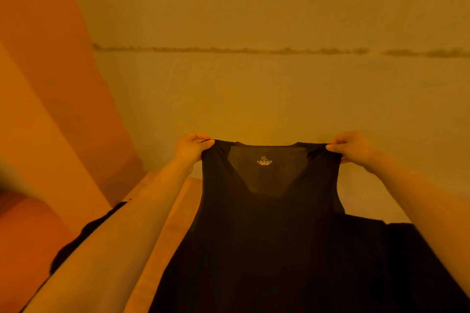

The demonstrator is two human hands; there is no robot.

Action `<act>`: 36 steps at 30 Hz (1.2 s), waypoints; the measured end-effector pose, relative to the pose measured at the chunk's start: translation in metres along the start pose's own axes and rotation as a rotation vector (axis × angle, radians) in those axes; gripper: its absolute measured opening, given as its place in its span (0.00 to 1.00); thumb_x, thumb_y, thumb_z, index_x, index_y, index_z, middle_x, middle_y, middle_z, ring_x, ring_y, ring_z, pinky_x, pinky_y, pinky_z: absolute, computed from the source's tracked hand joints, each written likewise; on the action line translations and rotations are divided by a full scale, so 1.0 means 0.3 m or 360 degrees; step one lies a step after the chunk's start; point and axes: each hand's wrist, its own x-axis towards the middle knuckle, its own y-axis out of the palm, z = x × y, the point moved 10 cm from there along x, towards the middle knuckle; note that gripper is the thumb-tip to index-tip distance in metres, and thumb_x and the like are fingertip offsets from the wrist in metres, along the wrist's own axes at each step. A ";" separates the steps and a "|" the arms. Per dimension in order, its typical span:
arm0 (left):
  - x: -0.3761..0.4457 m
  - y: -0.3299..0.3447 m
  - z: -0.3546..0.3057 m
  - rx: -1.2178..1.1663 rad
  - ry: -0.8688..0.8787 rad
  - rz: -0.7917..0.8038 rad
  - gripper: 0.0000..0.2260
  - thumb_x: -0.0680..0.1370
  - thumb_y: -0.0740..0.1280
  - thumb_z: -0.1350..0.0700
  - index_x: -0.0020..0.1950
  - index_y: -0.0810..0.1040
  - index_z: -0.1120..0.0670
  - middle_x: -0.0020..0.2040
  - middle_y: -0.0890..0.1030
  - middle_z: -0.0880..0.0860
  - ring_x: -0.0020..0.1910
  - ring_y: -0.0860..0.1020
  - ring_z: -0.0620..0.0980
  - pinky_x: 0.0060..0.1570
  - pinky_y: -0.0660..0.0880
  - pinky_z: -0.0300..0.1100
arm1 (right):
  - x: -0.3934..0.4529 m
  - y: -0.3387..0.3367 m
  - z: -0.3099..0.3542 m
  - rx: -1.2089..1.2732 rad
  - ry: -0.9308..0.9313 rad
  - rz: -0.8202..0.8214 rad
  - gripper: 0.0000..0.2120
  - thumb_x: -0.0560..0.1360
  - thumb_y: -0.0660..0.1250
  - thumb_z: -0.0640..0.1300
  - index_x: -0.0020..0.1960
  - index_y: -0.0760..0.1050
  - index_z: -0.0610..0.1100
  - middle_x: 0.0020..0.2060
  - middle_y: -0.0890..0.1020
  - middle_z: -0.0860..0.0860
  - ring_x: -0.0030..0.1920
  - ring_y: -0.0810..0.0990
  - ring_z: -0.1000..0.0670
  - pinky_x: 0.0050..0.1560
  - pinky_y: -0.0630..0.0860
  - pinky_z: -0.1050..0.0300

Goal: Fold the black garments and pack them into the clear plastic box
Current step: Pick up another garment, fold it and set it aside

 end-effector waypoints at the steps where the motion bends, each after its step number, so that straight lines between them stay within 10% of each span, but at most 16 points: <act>1: 0.032 0.021 0.039 0.0037 -0.0020 0.0000 0.07 0.75 0.68 0.63 0.40 0.74 0.54 0.40 0.77 0.52 0.38 0.76 0.45 0.36 0.73 0.36 | 0.027 0.030 -0.043 -0.0015 0.0030 -0.0002 0.10 0.77 0.63 0.38 0.37 0.74 0.40 0.35 0.76 0.45 0.37 0.75 0.49 0.35 0.72 0.60; 7: 0.134 0.072 0.197 0.0273 -0.0045 -0.0038 0.05 0.74 0.70 0.62 0.47 0.76 0.58 0.51 0.79 0.60 0.48 0.76 0.53 0.41 0.74 0.41 | 0.083 0.111 -0.189 0.0010 0.0122 -0.0023 0.07 0.76 0.64 0.37 0.41 0.75 0.36 0.36 0.76 0.43 0.42 0.76 0.44 0.39 0.74 0.56; 14: -0.070 0.067 0.113 0.1094 0.0364 0.0029 0.18 0.78 0.65 0.55 0.66 0.70 0.57 0.65 0.72 0.57 0.63 0.72 0.54 0.57 0.69 0.44 | -0.042 0.113 -0.082 -0.0334 -0.0082 -0.0209 0.18 0.78 0.61 0.43 0.66 0.70 0.38 0.61 0.75 0.40 0.61 0.74 0.43 0.58 0.69 0.53; 23: -0.638 -0.053 0.314 0.2324 0.0602 0.0482 0.26 0.81 0.45 0.40 0.77 0.49 0.47 0.78 0.49 0.48 0.76 0.47 0.47 0.73 0.44 0.47 | -0.743 0.518 -0.020 -0.0984 -0.0542 0.0456 0.28 0.80 0.54 0.54 0.76 0.49 0.49 0.76 0.51 0.52 0.75 0.48 0.53 0.74 0.47 0.57; 26: -0.653 -0.111 0.382 0.2396 0.0591 0.0461 0.31 0.76 0.34 0.36 0.77 0.43 0.46 0.78 0.44 0.49 0.76 0.41 0.48 0.73 0.41 0.46 | -0.802 0.587 -0.083 -0.1239 -0.0484 0.0451 0.30 0.79 0.48 0.58 0.76 0.44 0.48 0.76 0.46 0.50 0.75 0.42 0.51 0.73 0.42 0.53; 33: -0.574 -0.174 0.421 0.2233 0.0472 0.0474 0.28 0.80 0.45 0.40 0.77 0.44 0.49 0.78 0.43 0.51 0.76 0.39 0.50 0.73 0.43 0.50 | -0.877 0.652 -0.019 -0.1181 -0.0659 0.0468 0.49 0.59 0.30 0.69 0.76 0.43 0.49 0.76 0.45 0.51 0.75 0.42 0.52 0.71 0.40 0.57; 36: -0.648 -0.173 0.410 0.2276 0.0670 0.0398 0.39 0.71 0.32 0.30 0.77 0.46 0.50 0.78 0.45 0.52 0.76 0.42 0.52 0.73 0.43 0.49 | -0.879 0.620 -0.055 -0.1165 -0.0620 0.0411 0.54 0.56 0.21 0.71 0.76 0.43 0.49 0.76 0.45 0.51 0.75 0.42 0.52 0.69 0.39 0.58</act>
